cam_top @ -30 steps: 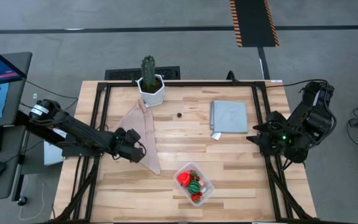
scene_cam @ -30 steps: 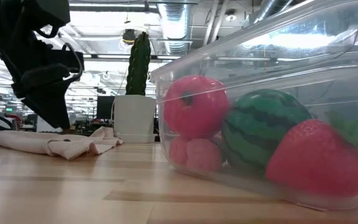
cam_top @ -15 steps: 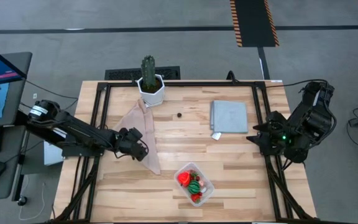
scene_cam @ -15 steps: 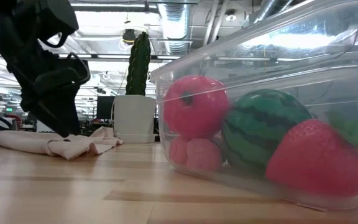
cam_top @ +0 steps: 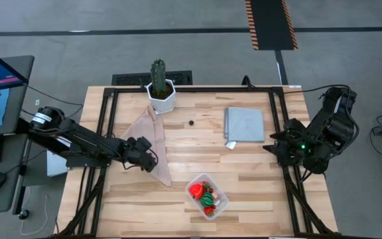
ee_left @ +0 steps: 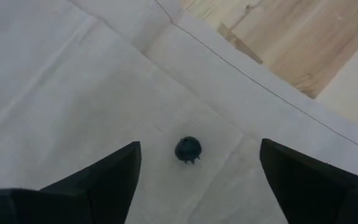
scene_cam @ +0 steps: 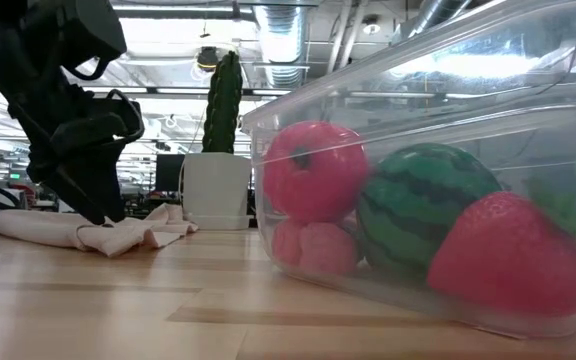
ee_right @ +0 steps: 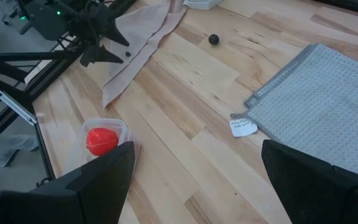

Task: Pick and placing Produce into tupperware
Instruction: Put the blackberry into the transparent bin

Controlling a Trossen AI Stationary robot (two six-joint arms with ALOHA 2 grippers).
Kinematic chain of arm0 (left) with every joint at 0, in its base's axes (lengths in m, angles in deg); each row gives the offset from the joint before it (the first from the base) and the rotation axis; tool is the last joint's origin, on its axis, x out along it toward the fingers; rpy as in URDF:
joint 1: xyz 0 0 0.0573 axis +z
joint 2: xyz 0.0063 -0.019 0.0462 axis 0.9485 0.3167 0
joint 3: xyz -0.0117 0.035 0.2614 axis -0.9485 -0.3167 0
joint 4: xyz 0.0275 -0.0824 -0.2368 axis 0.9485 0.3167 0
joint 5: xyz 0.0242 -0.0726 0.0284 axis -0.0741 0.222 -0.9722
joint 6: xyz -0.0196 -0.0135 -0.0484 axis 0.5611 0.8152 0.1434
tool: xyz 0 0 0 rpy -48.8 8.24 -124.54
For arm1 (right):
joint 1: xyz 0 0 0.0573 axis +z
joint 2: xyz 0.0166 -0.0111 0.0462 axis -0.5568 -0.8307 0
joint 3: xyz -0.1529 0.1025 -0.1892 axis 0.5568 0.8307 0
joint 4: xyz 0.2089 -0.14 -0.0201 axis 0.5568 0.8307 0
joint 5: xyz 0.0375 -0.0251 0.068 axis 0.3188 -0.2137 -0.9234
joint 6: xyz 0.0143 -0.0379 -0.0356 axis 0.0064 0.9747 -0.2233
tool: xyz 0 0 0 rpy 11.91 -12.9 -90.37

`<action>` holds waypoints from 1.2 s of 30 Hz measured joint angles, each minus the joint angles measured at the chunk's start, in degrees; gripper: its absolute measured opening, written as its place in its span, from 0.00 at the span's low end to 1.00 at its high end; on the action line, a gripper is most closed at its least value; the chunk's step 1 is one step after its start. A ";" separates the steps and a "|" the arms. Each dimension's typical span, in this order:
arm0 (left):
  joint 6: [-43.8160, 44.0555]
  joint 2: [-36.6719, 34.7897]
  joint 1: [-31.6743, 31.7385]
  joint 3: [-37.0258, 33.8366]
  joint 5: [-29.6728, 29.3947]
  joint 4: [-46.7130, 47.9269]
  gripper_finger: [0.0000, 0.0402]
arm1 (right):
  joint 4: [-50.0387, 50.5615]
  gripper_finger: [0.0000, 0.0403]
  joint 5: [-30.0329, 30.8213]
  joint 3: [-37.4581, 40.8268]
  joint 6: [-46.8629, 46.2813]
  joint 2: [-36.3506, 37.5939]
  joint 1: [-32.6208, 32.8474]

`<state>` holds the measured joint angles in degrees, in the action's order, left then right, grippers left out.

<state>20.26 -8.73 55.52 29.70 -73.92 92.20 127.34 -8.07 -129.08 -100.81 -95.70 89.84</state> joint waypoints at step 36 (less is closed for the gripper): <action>-0.51 -0.04 1.33 -3.65 0.26 -6.39 0.48 | -0.01 0.92 -0.01 0.01 0.00 0.00 0.00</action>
<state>19.75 -8.77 56.86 26.05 -73.66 85.81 127.34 -8.08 -129.07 -100.81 -95.70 89.84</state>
